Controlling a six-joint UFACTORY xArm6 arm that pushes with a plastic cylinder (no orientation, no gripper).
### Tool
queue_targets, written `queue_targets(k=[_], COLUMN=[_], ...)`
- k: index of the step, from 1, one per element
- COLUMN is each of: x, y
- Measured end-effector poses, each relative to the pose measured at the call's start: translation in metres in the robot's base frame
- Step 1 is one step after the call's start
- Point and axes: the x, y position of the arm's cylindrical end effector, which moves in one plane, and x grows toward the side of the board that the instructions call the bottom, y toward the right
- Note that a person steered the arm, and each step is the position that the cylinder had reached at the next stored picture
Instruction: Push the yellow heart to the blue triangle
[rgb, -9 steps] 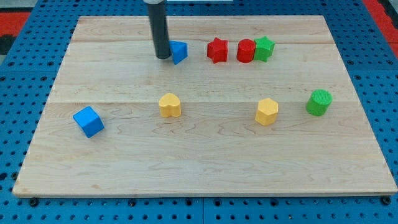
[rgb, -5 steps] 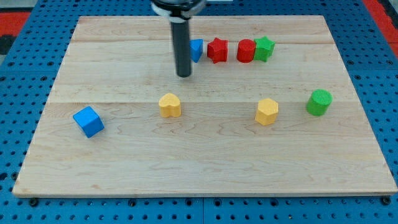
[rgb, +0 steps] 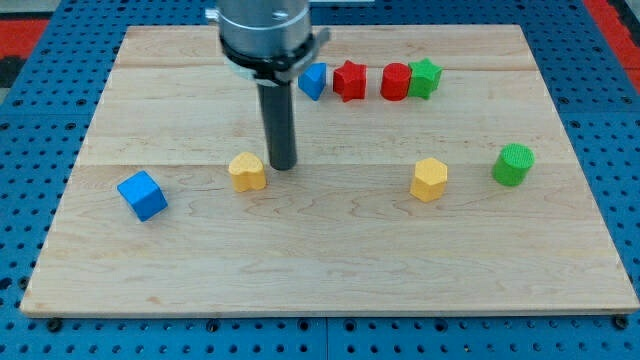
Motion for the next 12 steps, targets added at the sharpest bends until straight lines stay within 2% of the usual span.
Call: queue_targets(k=[1, 2, 3, 4, 5, 6, 7, 8, 9, 10, 11, 12], x=[0.025, 0.019, -0.048, -0.083, -0.068, -0.096, -0.099, -0.096, -0.123, -0.134, -0.134, -0.110], y=[-0.013, -0.084, -0.114, -0.114, -0.114, -0.102, -0.080, -0.140, -0.143, -0.086, -0.061, -0.085])
